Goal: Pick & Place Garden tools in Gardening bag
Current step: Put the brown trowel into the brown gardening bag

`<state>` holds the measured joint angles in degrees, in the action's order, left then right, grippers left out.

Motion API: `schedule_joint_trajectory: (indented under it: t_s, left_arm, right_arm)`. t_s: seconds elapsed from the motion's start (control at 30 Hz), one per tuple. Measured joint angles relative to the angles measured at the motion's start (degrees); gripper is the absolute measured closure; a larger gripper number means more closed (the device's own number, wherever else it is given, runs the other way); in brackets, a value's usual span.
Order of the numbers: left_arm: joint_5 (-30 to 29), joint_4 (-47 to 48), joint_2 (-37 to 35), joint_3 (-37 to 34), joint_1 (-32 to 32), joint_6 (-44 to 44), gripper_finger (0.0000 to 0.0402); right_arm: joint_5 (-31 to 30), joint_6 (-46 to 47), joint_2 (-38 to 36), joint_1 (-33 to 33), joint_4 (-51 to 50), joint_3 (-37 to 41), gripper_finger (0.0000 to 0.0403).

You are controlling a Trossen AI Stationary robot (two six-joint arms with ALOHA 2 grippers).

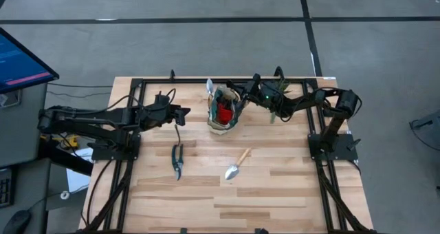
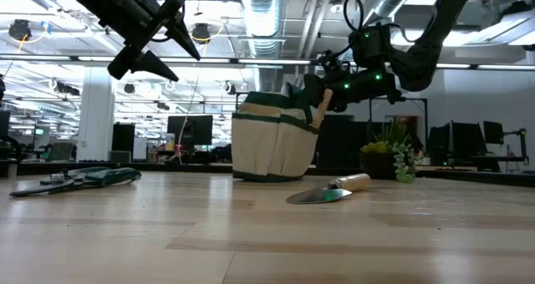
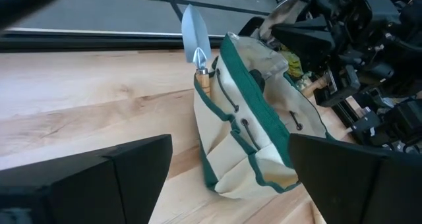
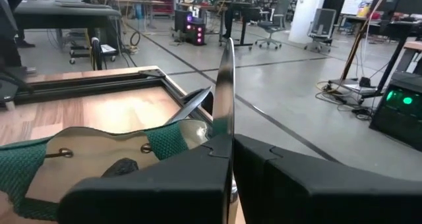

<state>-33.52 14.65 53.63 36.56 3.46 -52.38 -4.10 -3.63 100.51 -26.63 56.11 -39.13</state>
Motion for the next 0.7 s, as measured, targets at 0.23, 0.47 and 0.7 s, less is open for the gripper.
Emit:
schedule_joint_trajectory:
  t_s: [0.23, 0.47, 0.7]
  left_arm:
    - [-0.7, -0.7, 0.0, 0.0, 0.0, 0.1, 0.0108]
    - [-0.8, -1.0, 0.0, 0.0, 0.0, 0.1, 0.0108]
    - [-1.0, -1.1, 0.0, 0.0, 0.0, 0.1, 0.0108]
  right_arm:
    - [0.7, -2.5, 0.0, 0.0, 0.0, 0.0, 0.0395]
    - [4.1, -5.8, -0.7, 0.0, 0.1, 0.1, 0.0353]
    - [4.2, -6.0, -4.3, -0.7, -0.4, 0.1, 0.0313]
